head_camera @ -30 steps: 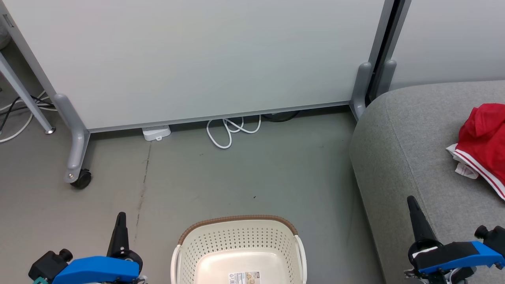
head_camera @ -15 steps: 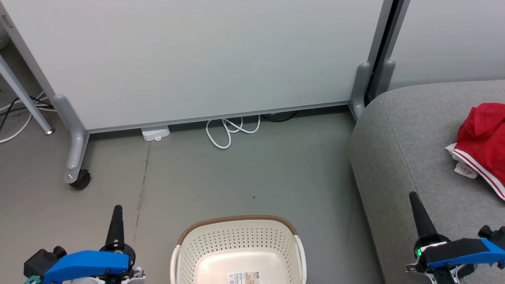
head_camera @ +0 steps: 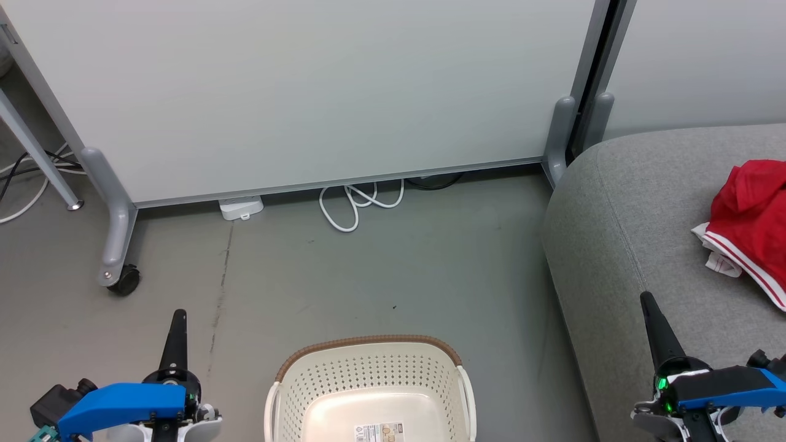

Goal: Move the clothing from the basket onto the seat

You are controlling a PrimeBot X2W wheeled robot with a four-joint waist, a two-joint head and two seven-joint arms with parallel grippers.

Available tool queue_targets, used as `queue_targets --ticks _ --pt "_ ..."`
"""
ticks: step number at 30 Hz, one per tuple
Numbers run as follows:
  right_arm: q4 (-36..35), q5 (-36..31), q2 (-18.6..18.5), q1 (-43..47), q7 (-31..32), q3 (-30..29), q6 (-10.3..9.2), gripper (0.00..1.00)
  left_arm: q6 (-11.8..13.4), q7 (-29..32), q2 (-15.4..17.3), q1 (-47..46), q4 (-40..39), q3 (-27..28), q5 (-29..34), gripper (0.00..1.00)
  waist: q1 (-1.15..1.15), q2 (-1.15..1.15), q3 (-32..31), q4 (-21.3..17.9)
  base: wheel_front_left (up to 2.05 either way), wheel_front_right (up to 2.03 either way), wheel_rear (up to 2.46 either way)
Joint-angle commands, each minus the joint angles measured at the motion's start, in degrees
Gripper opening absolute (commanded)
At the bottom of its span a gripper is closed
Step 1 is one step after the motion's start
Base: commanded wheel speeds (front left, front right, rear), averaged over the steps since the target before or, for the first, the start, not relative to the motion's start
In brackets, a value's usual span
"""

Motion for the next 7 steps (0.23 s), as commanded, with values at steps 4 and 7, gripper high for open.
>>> queue_targets --ticks 4,7 --pt "-0.2 3.2 -0.3 -1.3 0.6 -0.3 0.03 0.0 -0.1 0.9 0.0 -1.4 -0.9 0.7 -2.7 0.0 0.0 0.0 0.0 0.0 0.0 0.0 0.0" --pt "-0.1 4.7 -0.3 -1.5 0.8 -0.4 0.03 0.0 -0.1 1.2 0.0 -1.6 -1.0 0.9 -4.0 0.0 0.0 0.0 0.0 -0.1 0.0 0.0 0.0"
